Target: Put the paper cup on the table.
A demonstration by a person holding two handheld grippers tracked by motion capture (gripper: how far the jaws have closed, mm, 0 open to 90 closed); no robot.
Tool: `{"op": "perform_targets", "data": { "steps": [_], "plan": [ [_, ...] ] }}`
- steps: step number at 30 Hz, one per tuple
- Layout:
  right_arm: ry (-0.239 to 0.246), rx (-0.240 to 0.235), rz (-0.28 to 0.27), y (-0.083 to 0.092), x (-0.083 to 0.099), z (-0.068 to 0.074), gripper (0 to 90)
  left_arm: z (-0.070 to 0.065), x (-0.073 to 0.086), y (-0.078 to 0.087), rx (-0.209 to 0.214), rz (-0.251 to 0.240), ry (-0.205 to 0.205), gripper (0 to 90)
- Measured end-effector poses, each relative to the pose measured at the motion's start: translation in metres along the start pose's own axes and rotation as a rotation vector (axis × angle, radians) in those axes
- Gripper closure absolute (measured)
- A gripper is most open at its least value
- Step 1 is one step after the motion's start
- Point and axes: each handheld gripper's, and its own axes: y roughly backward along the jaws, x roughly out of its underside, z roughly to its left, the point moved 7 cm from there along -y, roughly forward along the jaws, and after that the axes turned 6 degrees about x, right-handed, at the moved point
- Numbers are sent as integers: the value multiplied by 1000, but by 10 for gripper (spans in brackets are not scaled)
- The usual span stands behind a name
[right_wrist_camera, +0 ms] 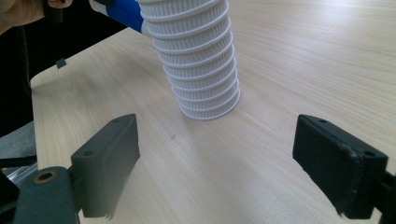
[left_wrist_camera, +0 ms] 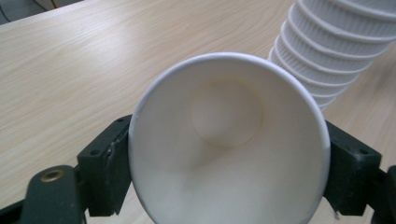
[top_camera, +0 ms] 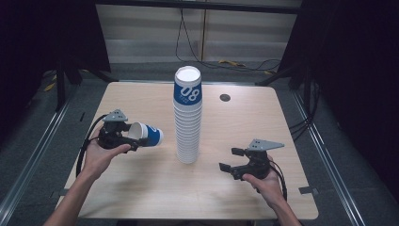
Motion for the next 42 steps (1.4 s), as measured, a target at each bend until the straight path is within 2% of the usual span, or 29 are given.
{"op": "perform_targets", "data": {
  "steps": [2,4,7,12,14,15,17,18,21,23,25,26,31,33,34,36,37,39,42],
  "plan": [
    [2,-4,1,0,0,0,147,5,-3,1,-24,21,0,176],
    [0,-2,4,0,1,0,149,8,-7,0,-22,24,8,176],
    [2,1,4,2,1,-1,150,12,-8,-4,-46,76,0,176],
    [-4,2,5,2,2,-1,151,15,-14,-9,-83,157,-56,179],
    [3,13,-1,1,1,-2,157,15,-14,-9,-78,171,-49,180],
    [4,17,-7,2,-1,-2,157,16,-16,-12,-86,196,-65,180],
    [6,13,-11,2,-2,-1,157,16,-17,-14,-78,221,-60,180],
    [7,14,-10,2,-2,-1,157,16,-18,-16,-60,229,-47,180],
    [4,13,-8,3,-1,-2,157,18,-15,-23,-64,291,-55,179],
    [5,14,-11,4,-1,-2,157,19,-13,-25,-26,310,-38,178],
    [8,12,-9,5,-1,-1,157,23,-10,-26,-55,335,-46,178],
    [7,12,-9,5,-1,-1,157,24,-9,-27,-50,346,-48,178],
    [7,11,-2,3,0,-1,157,31,-8,-31,-73,383,-32,174],
    [6,8,-2,2,0,-1,157,34,-9,-32,-94,389,-22,174],
    [5,8,0,2,0,-1,157,35,-9,-34,-90,405,-23,174],
    [8,4,2,2,1,1,157,35,-7,-36,-116,444,-29,174],
    [9,3,3,3,1,1,157,35,-7,-36,-116,444,-29,175],
    [11,2,1,3,1,1,157,35,-5,-38,-128,479,-39,174],
    [6,6,6,2,2,0,157,35,-3,-42,-134,496,-40,173]
  ]
}}
